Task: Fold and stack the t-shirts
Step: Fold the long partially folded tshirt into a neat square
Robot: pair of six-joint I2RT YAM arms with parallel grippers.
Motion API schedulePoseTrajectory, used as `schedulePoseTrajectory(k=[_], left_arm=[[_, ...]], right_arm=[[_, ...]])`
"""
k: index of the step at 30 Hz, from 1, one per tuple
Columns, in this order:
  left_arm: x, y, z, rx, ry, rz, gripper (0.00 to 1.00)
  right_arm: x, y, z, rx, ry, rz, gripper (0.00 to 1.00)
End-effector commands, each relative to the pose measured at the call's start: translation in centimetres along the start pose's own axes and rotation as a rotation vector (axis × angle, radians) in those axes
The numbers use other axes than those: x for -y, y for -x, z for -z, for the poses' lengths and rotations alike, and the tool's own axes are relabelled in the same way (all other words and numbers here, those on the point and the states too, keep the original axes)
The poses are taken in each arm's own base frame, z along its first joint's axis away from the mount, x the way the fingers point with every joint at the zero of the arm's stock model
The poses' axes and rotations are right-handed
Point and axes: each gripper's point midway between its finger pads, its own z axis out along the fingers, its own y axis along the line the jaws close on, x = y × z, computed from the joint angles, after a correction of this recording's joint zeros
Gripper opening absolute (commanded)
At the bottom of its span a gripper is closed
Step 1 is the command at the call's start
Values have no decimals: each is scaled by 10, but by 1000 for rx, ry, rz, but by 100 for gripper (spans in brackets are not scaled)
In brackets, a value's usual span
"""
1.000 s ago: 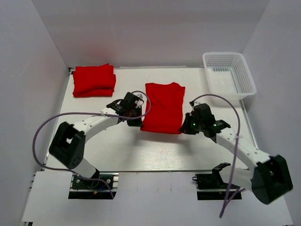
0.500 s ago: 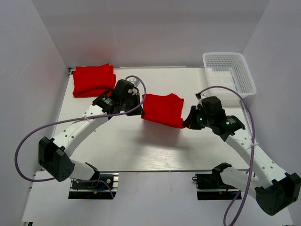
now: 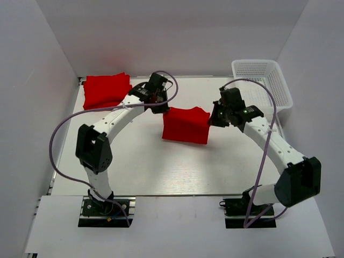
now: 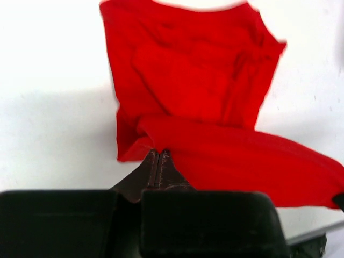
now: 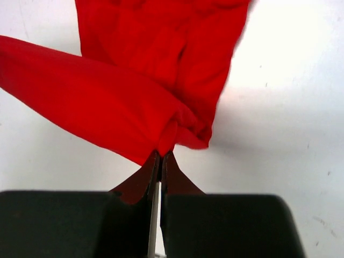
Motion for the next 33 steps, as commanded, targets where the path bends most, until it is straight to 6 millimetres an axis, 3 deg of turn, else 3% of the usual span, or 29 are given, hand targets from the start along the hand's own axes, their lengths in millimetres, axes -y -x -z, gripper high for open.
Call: schedulePoseTrajectory(k=[1, 6, 20, 24, 27, 28, 29, 30, 31, 32, 33], left_arm=[[-16, 35, 2, 82, 77, 20, 0], [-19, 61, 0, 144, 65, 40, 0], [-18, 94, -50, 225, 15, -16, 0], [-21, 96, -71, 233, 6, -24, 0], [-15, 105, -75, 248, -12, -23, 0], [-23, 103, -86, 232, 14, -17, 0], [-23, 102, -91, 220, 19, -9, 0], [-20, 108, -90, 218, 20, -9, 7], [-25, 102, -103, 194, 44, 1, 24], [-30, 104, -108, 188, 54, 7, 44], [-29, 112, -106, 202, 61, 8, 78]], right_arm=[[5, 31, -7, 59, -25, 25, 0], [13, 50, -28, 39, -45, 10, 0], [31, 83, -75, 35, -20, -16, 0], [41, 89, -98, 33, -21, -16, 0], [41, 94, -118, 18, 14, 7, 0], [46, 92, -133, -8, 3, -4, 0], [43, 99, -134, -1, 8, 2, 0], [43, 105, -136, -3, -1, -8, 2], [48, 98, -147, -35, -13, -14, 13], [47, 103, -149, -25, -4, -8, 36], [46, 110, -153, -16, 4, 2, 53]])
